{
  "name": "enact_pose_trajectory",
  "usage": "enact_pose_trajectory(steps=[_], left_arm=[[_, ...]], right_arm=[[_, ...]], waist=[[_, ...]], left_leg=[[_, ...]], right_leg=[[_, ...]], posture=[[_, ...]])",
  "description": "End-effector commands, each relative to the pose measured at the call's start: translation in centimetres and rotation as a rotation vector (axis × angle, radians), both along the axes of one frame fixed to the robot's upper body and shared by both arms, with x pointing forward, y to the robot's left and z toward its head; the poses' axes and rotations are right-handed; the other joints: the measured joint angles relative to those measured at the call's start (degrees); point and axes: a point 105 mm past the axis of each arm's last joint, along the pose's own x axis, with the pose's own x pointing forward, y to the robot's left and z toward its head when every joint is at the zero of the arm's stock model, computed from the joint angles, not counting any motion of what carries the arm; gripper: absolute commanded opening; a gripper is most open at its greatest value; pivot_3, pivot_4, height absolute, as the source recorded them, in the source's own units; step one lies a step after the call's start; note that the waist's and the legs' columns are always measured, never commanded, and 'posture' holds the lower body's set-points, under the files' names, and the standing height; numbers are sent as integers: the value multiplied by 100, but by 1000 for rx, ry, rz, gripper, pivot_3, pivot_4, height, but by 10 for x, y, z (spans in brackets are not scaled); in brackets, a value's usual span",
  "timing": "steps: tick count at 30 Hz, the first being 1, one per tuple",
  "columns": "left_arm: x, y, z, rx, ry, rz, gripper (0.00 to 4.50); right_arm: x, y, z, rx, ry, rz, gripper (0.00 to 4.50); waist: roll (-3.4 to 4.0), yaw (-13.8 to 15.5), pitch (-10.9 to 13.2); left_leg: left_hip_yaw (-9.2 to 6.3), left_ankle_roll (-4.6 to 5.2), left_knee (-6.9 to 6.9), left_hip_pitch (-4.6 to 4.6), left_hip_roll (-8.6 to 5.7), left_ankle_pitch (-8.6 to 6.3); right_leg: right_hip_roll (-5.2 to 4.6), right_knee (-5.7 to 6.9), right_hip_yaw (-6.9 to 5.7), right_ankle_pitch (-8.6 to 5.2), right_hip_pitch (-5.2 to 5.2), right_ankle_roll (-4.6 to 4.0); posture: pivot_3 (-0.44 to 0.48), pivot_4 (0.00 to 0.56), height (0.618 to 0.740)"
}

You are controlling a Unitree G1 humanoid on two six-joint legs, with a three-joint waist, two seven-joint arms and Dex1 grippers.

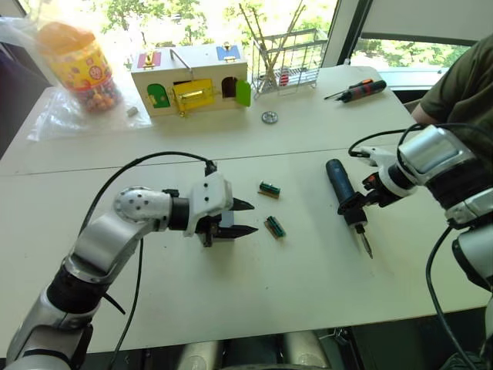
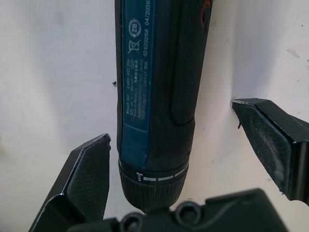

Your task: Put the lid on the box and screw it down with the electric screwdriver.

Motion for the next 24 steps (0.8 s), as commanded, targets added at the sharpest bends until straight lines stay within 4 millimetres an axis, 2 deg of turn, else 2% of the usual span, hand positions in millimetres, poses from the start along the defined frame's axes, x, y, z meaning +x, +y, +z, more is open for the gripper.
enact_pose_trajectory(steps=[1,4,9,10,13,16,18,20,22,23,24], left_arm=[[3,-2,0,-5,-48,29,2210],[6,2,-2,-8,-50,73,2210],[9,7,-3,-10,-55,107,2210],[10,8,-2,-10,-58,112,2210],[14,13,0,-2,-70,129,2210],[21,20,2,6,-79,156,2210],[25,26,4,2,-77,178,2210],[30,36,9,-11,-70,205,2210],[34,45,16,-36,-51,228,2210],[35,49,18,-45,-44,233,2210],[35,55,21,-55,-24,238,2210]], right_arm=[[0,2,-16,-45,38,48,4464],[-3,1,-22,-89,56,108,3790],[-8,-6,-31,-138,81,150,2009],[-9,-7,-33,-138,86,161,1862],[-8,-10,-33,-131,76,159,1861],[-3,-13,-24,-96,38,111,1861],[8,-10,-8,-51,-32,63,1861],[22,6,25,68,-155,103,1861],[35,22,69,166,-352,208,1861],[38,28,82,190,-418,240,1861],[42,40,109,285,-557,280,1861]], waist=[[-26,-7,-16],[-40,0,-26],[-48,15,-31],[-51,15,-32],[-69,22,-46],[-74,26,-51],[-73,17,-50],[-64,4,-44],[-17,-29,-15],[3,-42,-3],[11,-48,0]], left_leg=[[-1,0,2,2,0,0],[-3,1,5,12,0,-1],[-9,3,4,12,-1,-5],[-10,3,4,13,-1,-5],[-13,3,4,13,-1,-5],[-15,3,4,15,-2,-5],[-15,3,4,15,-2,-5],[-14,3,4,14,-2,-5],[-4,3,4,4,-3,-5],[4,3,4,-7,-4,-5],[7,3,2,-21,-3,-5]], right_leg=[[0,0,0,0,5,0],[2,-1,-1,0,17,0],[0,-2,-7,0,16,0],[-1,-2,-7,0,17,0],[0,-4,-10,0,21,0],[0,-5,-12,0,25,0],[0,-5,-13,0,25,0],[0,-4,-11,0,23,0],[-1,-1,-3,0,6,0],[-2,3,4,0,-13,0],[-4,12,4,0,-33,0]], posture=[[0,150,740],[0,150,740],[0,150,740],[0,150,740],[0,150,740],[0,150,740],[0,150,740],[0,150,740],[0,150,740],[0,150,740],[0,150,740]])
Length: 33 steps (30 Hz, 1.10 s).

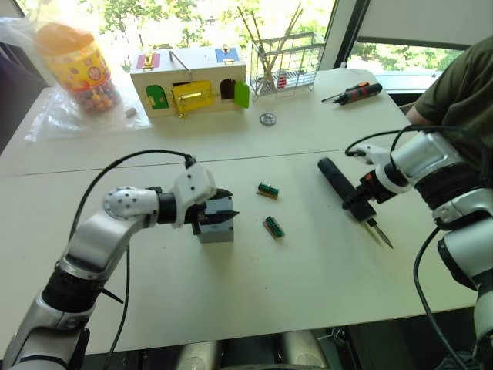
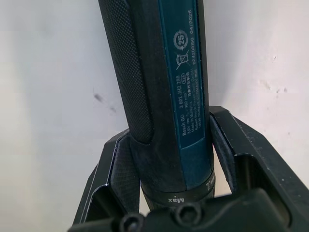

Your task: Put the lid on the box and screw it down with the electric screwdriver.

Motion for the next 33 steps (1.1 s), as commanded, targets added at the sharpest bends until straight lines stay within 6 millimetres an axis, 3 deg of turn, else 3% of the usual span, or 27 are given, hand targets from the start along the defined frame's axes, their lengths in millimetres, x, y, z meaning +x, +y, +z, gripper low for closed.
enact_pose_trajectory(steps=[1,3,5,7,11,15,17,21,25,33], left_arm=[[0,17,21,-46,-6,12,2210],[0,27,22,-40,20,24,2210],[-1,36,19,-12,38,34,2210],[0,45,15,6,74,61,2210],[-1,53,13,31,99,76,2210],[-10,46,10,58,126,33,2210],[-12,44,6,84,130,25,2210],[-12,44,2,96,132,24,2210],[-15,39,-1,97,137,18,974],[-15,32,-8,90,146,12,974]], right_arm=[[18,41,111,284,-490,171,1861],[16,52,149,454,-716,176,1861],[6,61,161,530,-844,197,1861],[-25,85,166,733,-898,264,1861],[-63,123,158,1001,-973,277,1861],[-84,163,133,1078,-955,291,1861],[-87,179,116,1068,-945,287,1861],[-83,191,99,1038,-977,269,1861],[-76,196,91,1024,-998,262,1861],[-67,204,80,990,-1023,258,1861]], waist=[[8,-7,4],[8,-35,5],[7,-54,4],[-2,-16,-1],[3,5,2],[7,53,4],[7,19,3],[7,-24,3],[7,-45,3],[7,-146,3]], left_leg=[[2,-1,1,-16,1,1],[5,-13,7,-33,5,8],[1,-14,4,-34,4,9],[-15,-15,6,-34,2,10],[-9,-15,12,-32,-3,10],[-7,-17,20,-31,-10,14],[-14,-15,14,-29,-11,13],[-9,-15,8,-26,-13,13],[-8,-15,9,-23,-10,13],[-13,-15,-2,-22,-7,13]], right_leg=[[0,11,0,0,-27,0],[-5,34,-3,0,-69,0],[-11,73,-14,-1,-87,-2],[-14,76,-23,-1,-78,-2],[-15,76,-19,0,-50,-2],[-12,91,-12,-1,-57,-2],[-11,90,-13,0,-54,-2],[-9,90,-17,0,-57,-2],[-3,90,-16,0,-56,-2],[2,90,-16,-1,-61,-2]], posture=[[0,150,740],[0,150,740],[0,150,740],[0,150,740],[0,150,740],[0,150,740],[0,150,740],[0,150,740],[0,150,740],[0,150,740]])
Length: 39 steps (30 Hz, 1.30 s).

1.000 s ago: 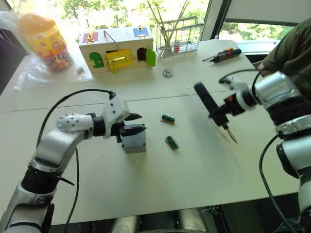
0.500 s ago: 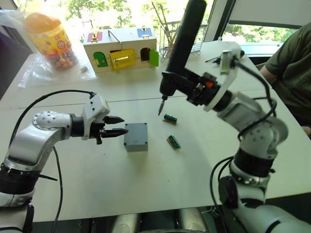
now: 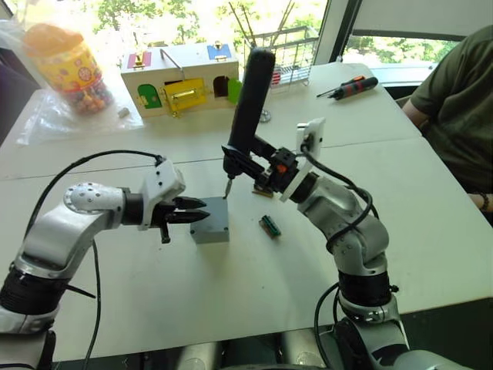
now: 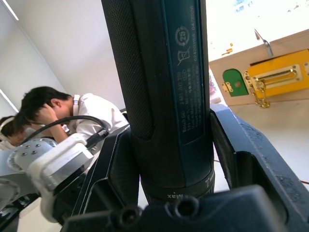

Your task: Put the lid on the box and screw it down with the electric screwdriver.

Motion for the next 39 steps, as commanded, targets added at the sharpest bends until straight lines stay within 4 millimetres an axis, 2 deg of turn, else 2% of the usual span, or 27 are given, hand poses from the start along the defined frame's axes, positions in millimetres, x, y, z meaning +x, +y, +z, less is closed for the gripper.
enact_pose_trajectory(steps=[1,7,19,24,27,29,30,34,39], left_arm=[[-1,-2,-2,19,-18,-6,974],[1,0,-18,60,-10,1,974],[4,2,-18,63,-20,10,974],[5,2,-20,65,-22,13,974],[5,3,-22,67,-18,14,974],[5,2,-23,67,-16,14,974],[5,2,-23,66,-16,14,974],[5,3,-24,66,-14,20,974],[5,5,-27,69,-9,29,974]], right_arm=[[-8,4,18,39,-95,16,1861],[-3,8,12,35,-93,2,1861],[5,9,-5,-4,-81,-34,1861],[1,18,-16,-46,-70,14,1861],[-19,41,-33,-157,-82,156,1861],[-21,47,-39,-174,-73,174,1861],[-20,47,-41,-182,-67,170,1861],[-12,42,-73,-277,3,132,1861],[-3,33,-79,-253,65,94,1861]], waist=[[0,2,0],[0,18,0],[1,15,-1],[1,15,-2],[6,8,-15],[11,-4,-32],[12,-11,-33],[13,-16,-48],[10,-8,-79]], left_leg=[[0,0,0,0,0,0],[-2,0,1,2,0,0],[-2,0,2,5,0,0],[-2,0,2,9,0,0],[-1,0,2,11,0,0],[-1,0,-3,21,1,-1],[0,0,-11,35,2,-1],[8,3,-72,134,3,-3],[7,4,-80,152,6,-4]], right_leg=[[0,0,0,0,0,0],[1,-1,0,0,5,0],[2,0,1,0,7,0],[2,0,1,0,12,0],[2,0,1,0,14,0],[3,0,1,0,18,0],[3,0,2,0,25,0],[2,-15,9,-1,99,-1],[4,-15,11,-2,113,-1]], posture=[[0,150,740],[0,150,740],[0,150,740],[0,150,740],[0,150,740],[0,150,740],[0,150,740],[0,150,740],[0,150,740]])
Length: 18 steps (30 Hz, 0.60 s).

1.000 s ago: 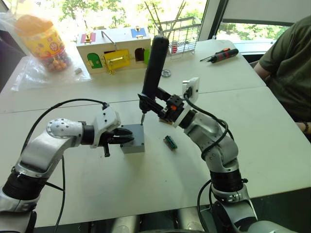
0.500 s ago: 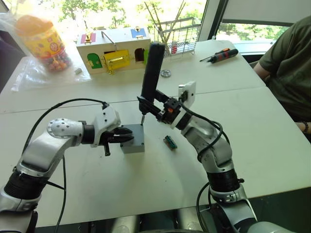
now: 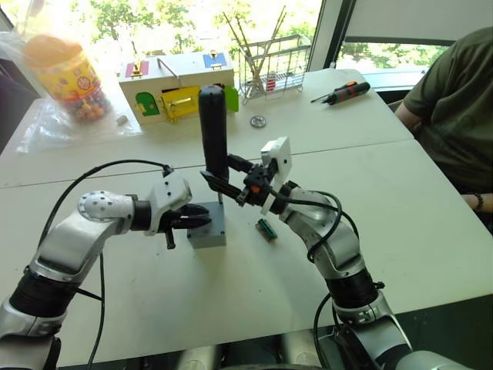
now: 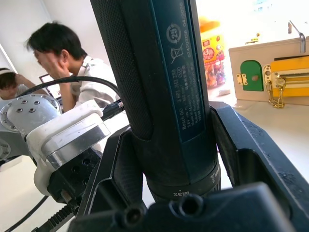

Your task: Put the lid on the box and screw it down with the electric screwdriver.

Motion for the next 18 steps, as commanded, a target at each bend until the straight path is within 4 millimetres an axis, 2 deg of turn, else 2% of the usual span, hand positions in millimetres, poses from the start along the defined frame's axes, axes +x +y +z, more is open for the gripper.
enact_pose_trajectory(steps=[1,4,8,12,18], left_arm=[[0,3,-6,19,6,19,974],[0,1,-8,17,9,18,974],[0,1,-9,20,9,17,974],[2,2,-9,23,6,22,974],[2,2,-11,26,4,22,974]], right_arm=[[5,1,-46,-66,189,-5,1861],[4,1,-55,-92,204,-7,1861],[6,2,-64,-124,233,-26,1861],[19,-1,-73,-121,296,-95,1861],[20,-6,-82,-131,317,-125,1861]], waist=[[0,14,-4],[3,35,-13],[6,35,-50],[17,35,-95],[28,49,-128]], left_leg=[[0,1,-1,10,0,-1],[-2,34,-11,64,1,-22],[-3,37,-11,67,2,-24],[-4,34,-13,67,6,-22],[-7,36,-14,68,4,-25]], right_leg=[[0,-1,0,0,6,0],[2,-20,0,-4,56,-4],[4,-49,0,-4,62,-4],[7,-80,0,-4,74,-4],[5,-90,5,-4,82,-4]], posture=[[0,150,740],[0,150,740],[0,150,740],[0,150,740],[0,150,740]])
